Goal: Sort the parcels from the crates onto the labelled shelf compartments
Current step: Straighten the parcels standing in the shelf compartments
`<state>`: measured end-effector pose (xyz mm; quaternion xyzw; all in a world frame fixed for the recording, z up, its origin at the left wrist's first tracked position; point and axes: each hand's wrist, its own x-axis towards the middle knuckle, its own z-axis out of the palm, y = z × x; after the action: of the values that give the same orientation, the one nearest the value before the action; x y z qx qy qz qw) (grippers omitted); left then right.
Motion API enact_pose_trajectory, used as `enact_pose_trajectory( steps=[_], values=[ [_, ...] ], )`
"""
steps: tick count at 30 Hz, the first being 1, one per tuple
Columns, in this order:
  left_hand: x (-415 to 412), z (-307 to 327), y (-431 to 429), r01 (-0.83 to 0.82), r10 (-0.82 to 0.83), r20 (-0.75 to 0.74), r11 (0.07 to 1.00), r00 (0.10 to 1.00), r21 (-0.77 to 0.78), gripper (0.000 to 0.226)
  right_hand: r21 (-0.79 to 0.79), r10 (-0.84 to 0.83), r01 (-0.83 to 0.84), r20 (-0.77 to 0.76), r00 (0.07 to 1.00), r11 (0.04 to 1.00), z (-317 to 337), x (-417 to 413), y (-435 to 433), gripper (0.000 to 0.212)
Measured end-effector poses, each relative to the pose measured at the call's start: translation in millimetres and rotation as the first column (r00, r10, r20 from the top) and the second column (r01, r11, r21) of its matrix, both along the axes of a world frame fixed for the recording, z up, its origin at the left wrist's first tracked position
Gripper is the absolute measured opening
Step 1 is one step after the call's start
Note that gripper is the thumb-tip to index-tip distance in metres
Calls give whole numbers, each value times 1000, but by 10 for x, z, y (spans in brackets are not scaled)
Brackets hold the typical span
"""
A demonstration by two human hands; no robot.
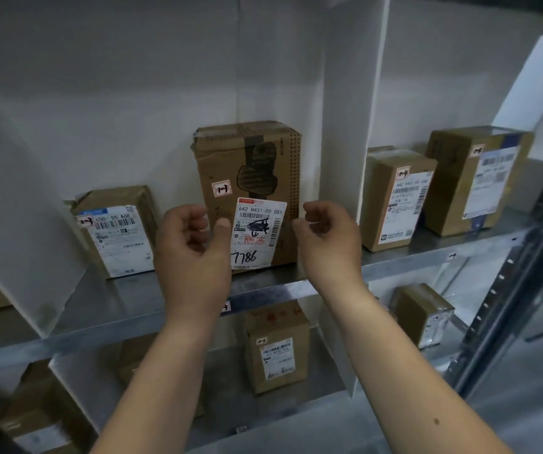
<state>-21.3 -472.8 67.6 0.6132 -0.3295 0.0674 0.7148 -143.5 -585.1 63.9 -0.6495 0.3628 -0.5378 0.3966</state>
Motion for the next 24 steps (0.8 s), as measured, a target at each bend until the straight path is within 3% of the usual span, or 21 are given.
enact_pose_trajectory(
  steps=[2, 6, 12, 16, 20, 24],
  values=[
    [-170, 102, 22, 71, -70, 76, 997, 995, -14, 22, 9, 22, -23, 67, 998, 1000, 56, -79, 40, 19],
    [-499, 215, -68, 189, -188, 122, 982, 975, 4, 15, -14, 132, -131, 107, 985, 991, 154, -351, 75, 20],
    [-1202, 213, -407, 216, -218, 161, 976, 962, 33, 18, -98, 199, -186, 158, 967, 978, 219, -1067, -135, 19],
    [-1761, 99, -806, 132, -135, 215, 991, 967, 32, 22, -65, 215, -207, 164, 963, 976, 162, -1632, -561, 20],
    [-2190, -84, -1273, -88, 52, 354, 993, 934, 85, 39, 28, 216, -218, 53, 975, 976, 74, -1992, -1135, 20],
    [-2372, -225, -1640, -117, 66, 272, 978, 960, 173, 51, 98, 258, -248, -96, 961, 964, -17, -2032, -1526, 51]
  ],
)
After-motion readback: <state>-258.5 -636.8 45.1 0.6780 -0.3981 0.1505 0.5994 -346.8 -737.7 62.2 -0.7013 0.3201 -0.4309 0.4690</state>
